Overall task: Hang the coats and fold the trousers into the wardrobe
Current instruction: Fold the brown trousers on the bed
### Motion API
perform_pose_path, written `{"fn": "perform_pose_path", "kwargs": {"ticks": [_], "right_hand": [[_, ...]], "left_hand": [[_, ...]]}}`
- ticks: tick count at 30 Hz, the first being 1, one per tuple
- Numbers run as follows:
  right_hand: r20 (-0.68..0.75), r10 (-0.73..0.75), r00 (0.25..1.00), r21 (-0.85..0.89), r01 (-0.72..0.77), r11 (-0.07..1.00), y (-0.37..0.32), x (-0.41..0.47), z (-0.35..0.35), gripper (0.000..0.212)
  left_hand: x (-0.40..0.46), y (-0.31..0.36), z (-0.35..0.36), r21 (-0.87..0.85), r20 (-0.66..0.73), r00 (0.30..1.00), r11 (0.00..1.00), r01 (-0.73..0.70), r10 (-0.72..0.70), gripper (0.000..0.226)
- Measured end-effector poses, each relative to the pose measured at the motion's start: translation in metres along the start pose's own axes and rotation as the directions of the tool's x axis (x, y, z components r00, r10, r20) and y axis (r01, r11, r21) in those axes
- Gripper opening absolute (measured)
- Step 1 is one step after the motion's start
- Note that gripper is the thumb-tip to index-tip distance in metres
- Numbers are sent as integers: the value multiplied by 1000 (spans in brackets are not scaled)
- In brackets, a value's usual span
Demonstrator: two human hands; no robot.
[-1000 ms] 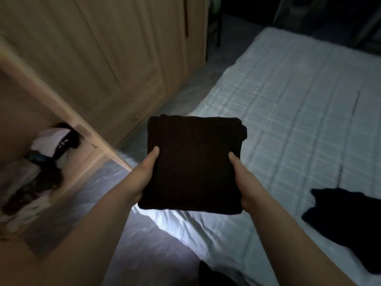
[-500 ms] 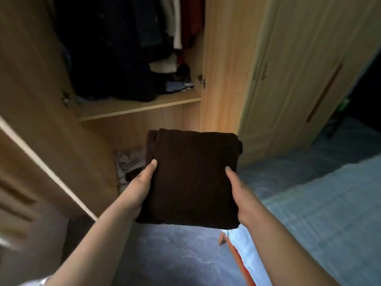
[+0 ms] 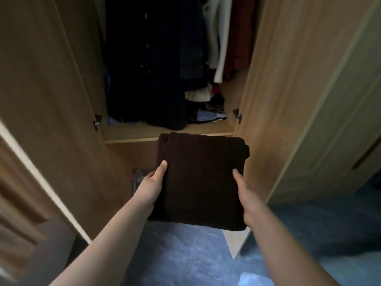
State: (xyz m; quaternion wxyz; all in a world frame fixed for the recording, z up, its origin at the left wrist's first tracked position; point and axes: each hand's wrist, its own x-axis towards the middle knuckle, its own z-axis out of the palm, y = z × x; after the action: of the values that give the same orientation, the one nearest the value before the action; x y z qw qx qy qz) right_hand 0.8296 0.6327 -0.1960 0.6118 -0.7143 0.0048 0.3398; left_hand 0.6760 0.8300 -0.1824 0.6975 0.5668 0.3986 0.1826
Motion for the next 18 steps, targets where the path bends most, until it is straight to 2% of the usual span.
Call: {"fn": "perform_pose_path", "kwargs": {"ticks": [2,4,6,7,10,11,14,18], "right_hand": [[-29,-11,1000,18,12,1000,-23,35,-6,68],[-43,-21,999,50,24,998,-47,71,-11,66],[-34,-14,999,63,16,998,-67,109,-13,74],[-38,-31,999,78,34,996,-75,129,-12,80],[-120,-66,991,112,79,991,-93,194,-11,117],[-134,-62,989,131,80,988,-98,219,-10,119],[-81,-86,993,170,99,980,-116,259,-6,94],[-115,-128,985,137,144,980,-148,316,1,77]], "left_hand": [[38,12,24,23,-21,1000,1000,-6,7,65],[76,25,46,46,-39,999,999,4,-2,69],[113,33,63,49,-54,998,999,10,-7,72],[132,36,71,48,-63,998,999,13,-10,72],[184,48,92,53,-95,995,998,29,-24,74],[204,53,100,53,-110,993,998,38,-32,76],[251,65,117,59,-129,991,997,50,-42,76],[322,87,139,101,-122,993,995,13,0,73]]}}
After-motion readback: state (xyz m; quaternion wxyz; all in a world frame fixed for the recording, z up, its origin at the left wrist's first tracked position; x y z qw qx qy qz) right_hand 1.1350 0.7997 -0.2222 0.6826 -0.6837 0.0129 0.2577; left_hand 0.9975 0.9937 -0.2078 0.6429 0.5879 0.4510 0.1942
